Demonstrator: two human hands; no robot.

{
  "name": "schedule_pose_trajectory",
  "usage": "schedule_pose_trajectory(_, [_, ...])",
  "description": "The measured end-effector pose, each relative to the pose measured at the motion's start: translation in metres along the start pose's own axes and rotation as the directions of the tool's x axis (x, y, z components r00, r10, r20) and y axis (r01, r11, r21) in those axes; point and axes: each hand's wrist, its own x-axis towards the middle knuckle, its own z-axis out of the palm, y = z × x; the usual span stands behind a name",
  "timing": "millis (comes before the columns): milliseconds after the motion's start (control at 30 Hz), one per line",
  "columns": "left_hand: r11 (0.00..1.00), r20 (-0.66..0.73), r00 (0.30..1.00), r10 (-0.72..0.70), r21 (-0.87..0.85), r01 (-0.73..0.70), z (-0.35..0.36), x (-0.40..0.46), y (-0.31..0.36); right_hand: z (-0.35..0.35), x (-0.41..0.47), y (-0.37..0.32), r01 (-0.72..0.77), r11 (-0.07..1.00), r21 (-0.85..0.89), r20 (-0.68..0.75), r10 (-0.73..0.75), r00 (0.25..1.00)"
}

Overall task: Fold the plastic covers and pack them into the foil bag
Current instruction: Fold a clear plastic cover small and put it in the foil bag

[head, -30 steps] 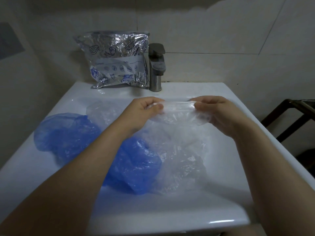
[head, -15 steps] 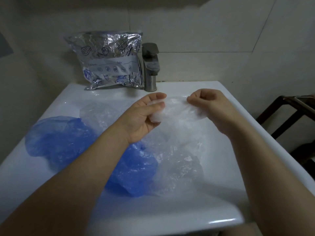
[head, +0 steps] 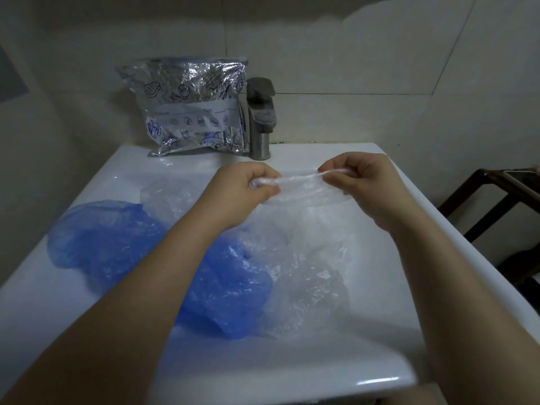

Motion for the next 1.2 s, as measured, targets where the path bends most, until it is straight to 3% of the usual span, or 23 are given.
schedule_pose_trajectory(100, [0.997,-0.029,0.998,0.054,0.049,-0.052,-0.001,0.002,-0.003,-0.002,-0.001,0.002,-0.017,1.0,0.013,0.03,0.017,0.999])
schedule_pose_trajectory(200, [0.961,0.085,0.996,-0.017,-0.273,0.04,-0.002,-0.004,-0.001,-0.005,-0.002,0.0,-0.148,0.952,0.267,0.183,0.101,0.978])
schedule_pose_trajectory(267, [0.916,0.138,0.99,0.003,-0.397,0.053,-0.004,-0.006,0.001,-0.008,-0.002,-0.001,-0.215,0.885,0.413,0.241,0.121,0.963])
schedule_pose_trajectory(433, [0.802,0.054,0.998,0.034,-0.597,0.005,-0.001,-0.004,0.004,-0.006,0.002,0.002,-0.184,0.868,0.46,0.139,0.135,0.981])
schedule_pose_trajectory(500, [0.787,0.007,1.0,-0.005,-0.616,0.008,0.002,-0.003,0.006,-0.004,0.004,0.001,-0.195,0.789,0.582,0.119,0.155,0.981])
schedule_pose_trajectory(600, [0.768,-0.038,0.993,-0.11,-0.637,0.061,0.007,0.0,0.01,0.001,0.003,-0.002,-0.297,0.661,0.689,0.216,0.204,0.955])
schedule_pose_trajectory(733, [0.885,-0.115,0.967,-0.228,-0.437,0.157,0.015,0.001,0.004,0.008,0.002,0.0,-0.389,0.676,0.627,0.299,0.253,0.92])
schedule_pose_trajectory(833, [0.914,-0.143,0.973,-0.182,-0.39,0.114,0.011,0.0,0.001,0.009,0.001,-0.001,-0.422,0.692,0.586,0.345,0.258,0.902])
schedule_pose_trajectory(933, [0.869,-0.118,0.984,-0.134,-0.492,0.059,0.005,0.0,0.003,0.009,-0.001,-0.002,-0.444,0.716,0.538,0.338,0.3,0.892])
schedule_pose_trajectory(1033, [0.75,0.004,0.995,-0.098,-0.657,0.077,0.004,-0.002,0.005,0.007,-0.001,-0.005,-0.477,0.502,0.721,0.373,0.298,0.879])
schedule_pose_trajectory(1100, [0.77,0.022,0.998,-0.063,-0.635,0.063,0.006,-0.004,0.005,0.005,-0.001,-0.003,-0.438,0.433,0.788,0.376,0.224,0.899])
schedule_pose_trajectory(1200, [0.863,-0.033,0.998,-0.045,-0.505,0.022,0.006,-0.003,0.006,0.002,-0.001,0.003,-0.38,0.568,0.73,0.362,0.151,0.92])
